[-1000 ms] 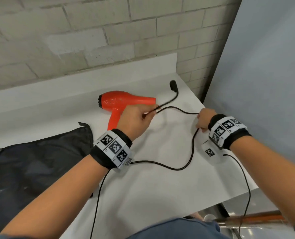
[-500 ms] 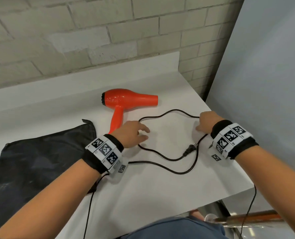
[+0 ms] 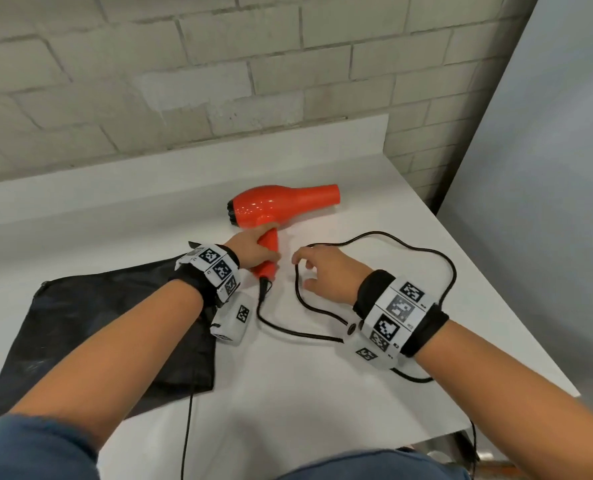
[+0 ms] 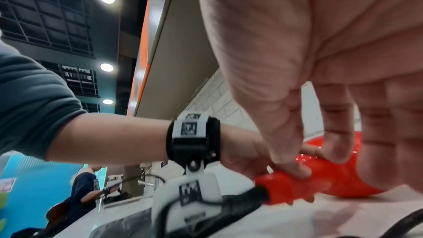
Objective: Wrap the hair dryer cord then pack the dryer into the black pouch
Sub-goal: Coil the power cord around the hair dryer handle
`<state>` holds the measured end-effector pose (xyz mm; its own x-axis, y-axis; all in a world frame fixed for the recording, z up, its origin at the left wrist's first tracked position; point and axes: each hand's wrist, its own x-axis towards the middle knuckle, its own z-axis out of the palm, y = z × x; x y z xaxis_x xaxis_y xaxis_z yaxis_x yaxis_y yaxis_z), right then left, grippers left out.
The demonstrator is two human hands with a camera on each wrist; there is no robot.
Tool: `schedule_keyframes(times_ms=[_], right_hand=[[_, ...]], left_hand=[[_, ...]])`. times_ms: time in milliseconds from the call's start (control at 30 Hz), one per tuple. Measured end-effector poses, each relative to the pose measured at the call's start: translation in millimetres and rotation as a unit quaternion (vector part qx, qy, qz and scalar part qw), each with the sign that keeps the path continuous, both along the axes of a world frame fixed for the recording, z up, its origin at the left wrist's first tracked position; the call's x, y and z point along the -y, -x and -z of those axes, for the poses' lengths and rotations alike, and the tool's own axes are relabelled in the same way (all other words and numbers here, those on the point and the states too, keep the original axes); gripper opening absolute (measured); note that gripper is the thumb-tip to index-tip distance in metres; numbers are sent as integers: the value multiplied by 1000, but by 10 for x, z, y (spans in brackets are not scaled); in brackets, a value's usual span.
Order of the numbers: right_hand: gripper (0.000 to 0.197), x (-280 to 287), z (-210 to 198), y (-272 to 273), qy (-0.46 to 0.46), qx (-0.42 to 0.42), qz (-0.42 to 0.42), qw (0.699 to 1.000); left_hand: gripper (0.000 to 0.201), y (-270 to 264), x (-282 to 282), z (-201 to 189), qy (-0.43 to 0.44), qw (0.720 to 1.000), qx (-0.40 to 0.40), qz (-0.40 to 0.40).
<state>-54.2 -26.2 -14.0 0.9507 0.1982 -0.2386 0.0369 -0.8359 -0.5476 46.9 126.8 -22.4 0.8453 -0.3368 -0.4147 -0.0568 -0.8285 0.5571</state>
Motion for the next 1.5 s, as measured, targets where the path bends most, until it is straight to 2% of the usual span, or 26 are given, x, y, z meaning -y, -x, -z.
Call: schedule_keyframes(times_ms=[100,167,267,333,400,467,533,567,667,733,833,900,967,1033,1167,1233,1300,1333,1367,1433,1500], right_hand=[[64,-2,-37,26,-12,58,-29,998],[65,24,-73,20,-43,111,-38,992],[48,67,-163,10,-111,170,-71,977],[31,104,-246,9,-122,206,-90,967],[30,138,-326,-3,-119,222,-81,964],[33,152,-424,-8,-162,200,-32,966],[33,145,-516,-1,-227,181,9,957],[32,134,-560,9,-238,181,14,954],[32,173,-648,-23,-219,179,3,959],[31,261,-709,-57,-227,171,11,959],[24,419,-872,-18,-310,152,52,937],[22,499,-992,45,-345,110,41,931],[20,506,-1057,99,-328,81,-9,941],[14,446,-1072,114,-313,94,-34,945],[28,348,-1066,26,-302,183,43,935],[24,339,-1068,-38,-261,245,82,930],[21,321,-1081,-81,-225,289,100,925],[21,309,-1096,-87,-207,306,103,924],[22,293,-1118,-84,-187,322,102,923],[22,264,-1179,-66,-146,348,89,922],[23,248,-1246,-53,-105,362,74,923]], left_hand=[[58,67,58,-115,162,981,-84,-60],[46,146,80,-212,226,965,-114,-71],[32,234,52,-328,270,949,-157,-37],[43,309,31,-395,267,947,-177,-6],[47,404,38,-429,235,965,-115,28],[38,469,61,-444,194,978,12,72],[40,525,106,-427,186,972,96,107],[43,539,124,-405,197,968,121,95],[37,582,171,-439,249,959,128,42],[29,579,167,-470,248,959,131,30],[33,543,118,-513,243,959,145,13],[37,516,85,-525,242,960,141,5],[39,503,67,-527,245,960,133,-7],[41,491,57,-532,251,961,120,-10],[40,455,61,-587,257,959,123,12],[40,466,84,-682,351,927,135,8],[32,485,130,-839,462,872,159,-1],[29,496,157,-934,493,854,164,-5],[32,495,190,-1021,503,848,165,-9],[37,480,249,-1161,486,858,170,2],[31,459,298,-1240,467,866,178,26]])
